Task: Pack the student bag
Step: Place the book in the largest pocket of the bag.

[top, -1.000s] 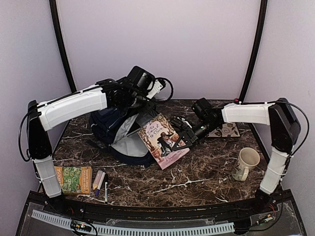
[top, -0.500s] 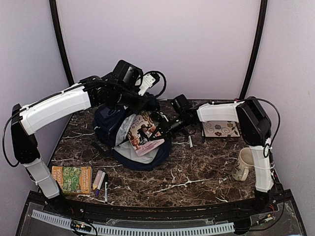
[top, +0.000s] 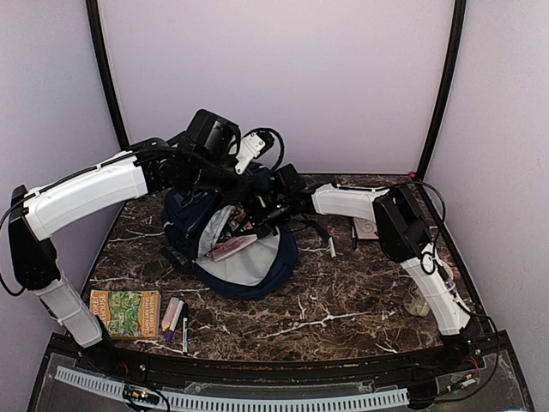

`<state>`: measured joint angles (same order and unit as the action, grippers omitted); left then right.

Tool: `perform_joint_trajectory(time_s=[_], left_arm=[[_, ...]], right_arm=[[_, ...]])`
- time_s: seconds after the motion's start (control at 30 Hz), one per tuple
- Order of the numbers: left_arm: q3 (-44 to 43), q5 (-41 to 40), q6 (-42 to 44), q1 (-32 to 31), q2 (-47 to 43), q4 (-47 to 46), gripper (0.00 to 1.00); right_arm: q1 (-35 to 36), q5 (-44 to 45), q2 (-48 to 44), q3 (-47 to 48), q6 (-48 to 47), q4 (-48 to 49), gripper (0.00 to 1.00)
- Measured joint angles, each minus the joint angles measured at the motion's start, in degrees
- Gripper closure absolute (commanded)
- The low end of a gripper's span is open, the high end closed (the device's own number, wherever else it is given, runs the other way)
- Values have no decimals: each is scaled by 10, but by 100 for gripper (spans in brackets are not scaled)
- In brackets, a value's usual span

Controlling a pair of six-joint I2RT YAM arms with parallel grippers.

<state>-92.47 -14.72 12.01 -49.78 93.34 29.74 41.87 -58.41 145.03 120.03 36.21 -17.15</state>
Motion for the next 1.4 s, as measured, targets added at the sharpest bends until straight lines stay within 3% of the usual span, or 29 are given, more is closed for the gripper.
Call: perform_joint_trajectory(time_s=[0.27, 0.4, 0.5, 0.63, 0.77, 1.07, 1.4], left_arm=[[6, 13, -3, -2, 0, 0, 100], [6, 17, -3, -3, 0, 4, 100], [6, 18, -3, -4, 0, 4, 100], [14, 17, -3, -5, -1, 0, 100], [30, 17, -3, -9, -8, -8, 100], [42, 9, -3, -11, -24, -10, 100], [74, -4, -8, -13, -42, -25, 100]], right_arm=[[1, 6, 51, 43, 51, 56, 100], [1, 9, 70, 46, 75, 89, 77], [1, 21, 71, 48, 72, 93, 66], [4, 54, 62, 57, 28, 64, 58], [11, 147, 32, 60, -41, -1, 50], [25, 327, -10, 57, -149, -88, 40], [41, 357, -117, -110, -186, -77, 38]])
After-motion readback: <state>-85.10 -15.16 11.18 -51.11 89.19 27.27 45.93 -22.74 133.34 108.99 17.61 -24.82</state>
